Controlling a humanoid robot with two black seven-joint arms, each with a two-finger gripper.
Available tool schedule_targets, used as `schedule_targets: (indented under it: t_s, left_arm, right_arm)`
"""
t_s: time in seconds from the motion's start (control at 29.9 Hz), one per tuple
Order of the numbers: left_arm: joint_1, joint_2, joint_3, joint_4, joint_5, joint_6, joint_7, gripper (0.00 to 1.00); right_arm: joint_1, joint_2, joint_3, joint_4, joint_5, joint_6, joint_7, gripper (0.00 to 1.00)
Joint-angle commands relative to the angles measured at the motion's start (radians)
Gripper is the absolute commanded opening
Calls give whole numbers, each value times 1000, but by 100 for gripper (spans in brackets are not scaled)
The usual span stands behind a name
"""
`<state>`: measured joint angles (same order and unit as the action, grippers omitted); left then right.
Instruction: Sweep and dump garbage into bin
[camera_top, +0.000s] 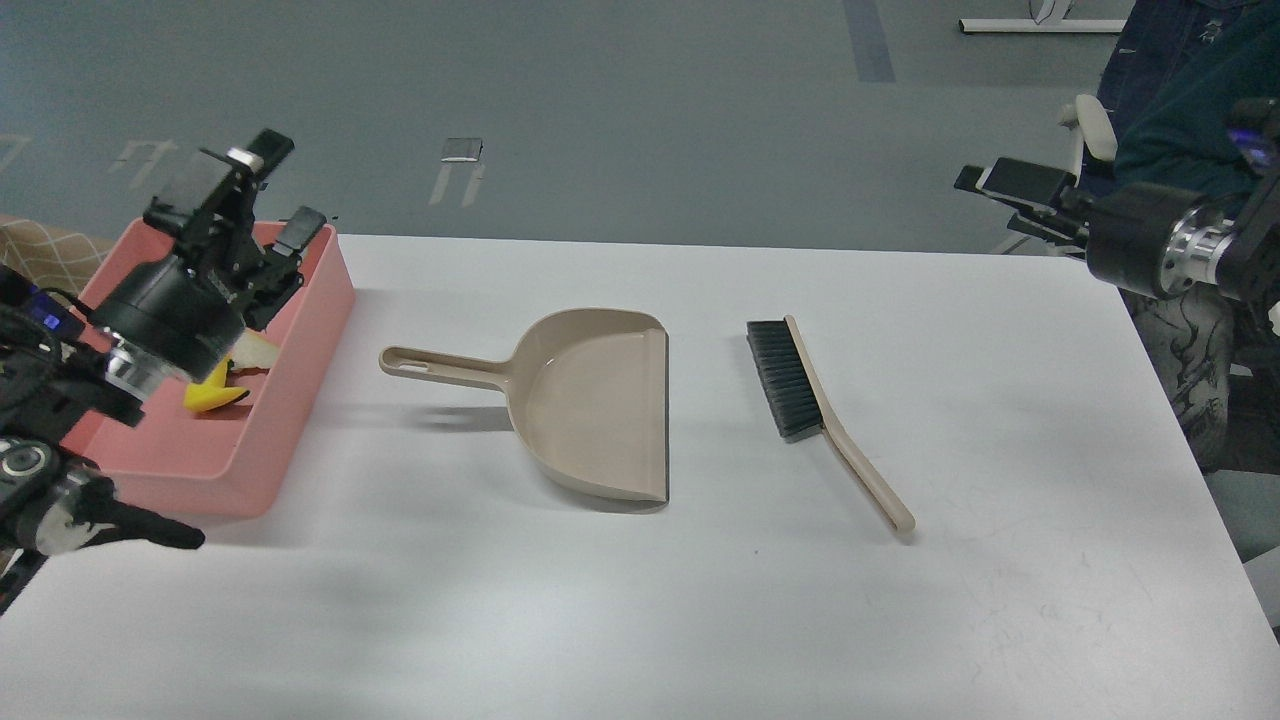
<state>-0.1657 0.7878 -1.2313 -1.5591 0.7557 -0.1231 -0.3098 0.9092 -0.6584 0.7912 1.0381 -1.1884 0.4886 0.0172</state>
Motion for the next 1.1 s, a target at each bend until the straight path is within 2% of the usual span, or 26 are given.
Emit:
schedule_targets:
  t_s: [0.0, 0.13, 0.27, 0.33, 0.47, 0.57, 0.74, 1.07]
  left_arm:
    - [-130, -8, 1, 101, -30, -39, 5, 98]
    - [-236, -36, 7, 209, -70, -59, 6, 98]
    - [-356, -131, 9, 376, -101, -141, 35, 98]
    - [-380, -163, 7, 422, -101, -153, 37, 98]
    - [-451, -298, 9, 583, -101, -200, 37, 98]
    - [-477, -361, 7, 645, -101, -214, 37, 98]
    - [-480, -439, 6, 682, -110, -214, 35, 98]
    - [-477, -460, 10, 695, -199, -214, 35, 98]
  right_arm:
    - [100, 91, 9, -168, 16, 0, 7, 96]
    - [135, 154, 81, -274, 35, 0, 17, 96]
    - [137, 241, 218, -378, 46, 0, 26, 96]
    - [137, 269, 256, -398, 46, 0, 38, 96]
    - [129, 359, 347, -481, 50, 0, 118, 95]
    - [128, 404, 365, -512, 93, 0, 147, 96]
    - [125, 466, 365, -549, 255, -13, 149, 96]
    - [119, 516, 368, -595, 312, -57, 156, 96]
